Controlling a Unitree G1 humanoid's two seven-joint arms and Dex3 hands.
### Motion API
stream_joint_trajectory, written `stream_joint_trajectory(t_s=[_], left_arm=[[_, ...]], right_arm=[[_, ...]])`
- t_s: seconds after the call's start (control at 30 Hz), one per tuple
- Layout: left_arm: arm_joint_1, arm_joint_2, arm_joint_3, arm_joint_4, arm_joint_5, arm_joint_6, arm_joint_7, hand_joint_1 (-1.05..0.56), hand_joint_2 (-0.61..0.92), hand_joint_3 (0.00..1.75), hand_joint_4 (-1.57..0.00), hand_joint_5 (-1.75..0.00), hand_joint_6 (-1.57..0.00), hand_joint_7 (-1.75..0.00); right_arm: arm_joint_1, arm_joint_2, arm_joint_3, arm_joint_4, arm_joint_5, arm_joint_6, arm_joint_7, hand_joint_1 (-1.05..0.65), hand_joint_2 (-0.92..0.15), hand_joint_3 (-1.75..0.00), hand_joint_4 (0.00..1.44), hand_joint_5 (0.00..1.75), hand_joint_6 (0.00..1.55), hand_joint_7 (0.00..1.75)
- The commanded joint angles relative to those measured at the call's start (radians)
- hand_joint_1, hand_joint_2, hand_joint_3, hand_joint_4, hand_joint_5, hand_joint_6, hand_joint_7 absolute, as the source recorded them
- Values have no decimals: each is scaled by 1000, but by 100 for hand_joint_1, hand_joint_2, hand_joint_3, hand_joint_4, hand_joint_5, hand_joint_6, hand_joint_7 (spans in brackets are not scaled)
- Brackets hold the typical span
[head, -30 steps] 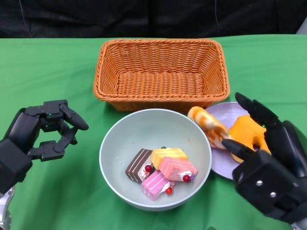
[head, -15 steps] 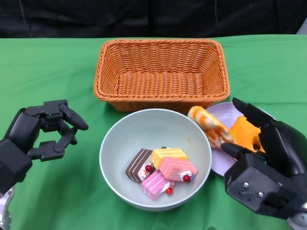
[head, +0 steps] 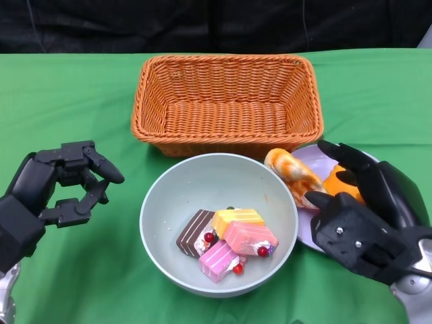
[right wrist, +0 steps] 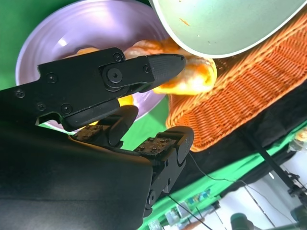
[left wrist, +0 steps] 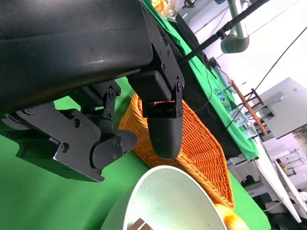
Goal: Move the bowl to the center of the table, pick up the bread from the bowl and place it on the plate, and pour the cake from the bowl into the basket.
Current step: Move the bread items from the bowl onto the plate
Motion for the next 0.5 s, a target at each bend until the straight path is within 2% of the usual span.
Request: stream_joint_trajectory(t_s=[0.03,0.3,0.4,0.5], left_arm=[[15,20,4,-7,-6,3,-13,8,66,86,-84,-131,-86,-101],[16,20,3,-9,-6,2,-12,8,66,86,-85,-131,-86,-100],[23,20,2,-17,-3,5,-6,7,66,86,-85,-131,-86,-100],[26,19,2,-20,-6,1,-11,7,65,87,-85,-132,-87,-100]], right_arm=[[-36,6,-16,43,9,5,7,-67,-92,-13,76,15,59,6],[-47,12,-21,61,7,5,13,-66,-92,-13,78,12,60,5],[-120,19,1,185,2,-16,10,-64,-92,-12,84,13,64,6],[-150,20,19,239,-17,-24,0,-62,-92,-12,87,13,66,6]])
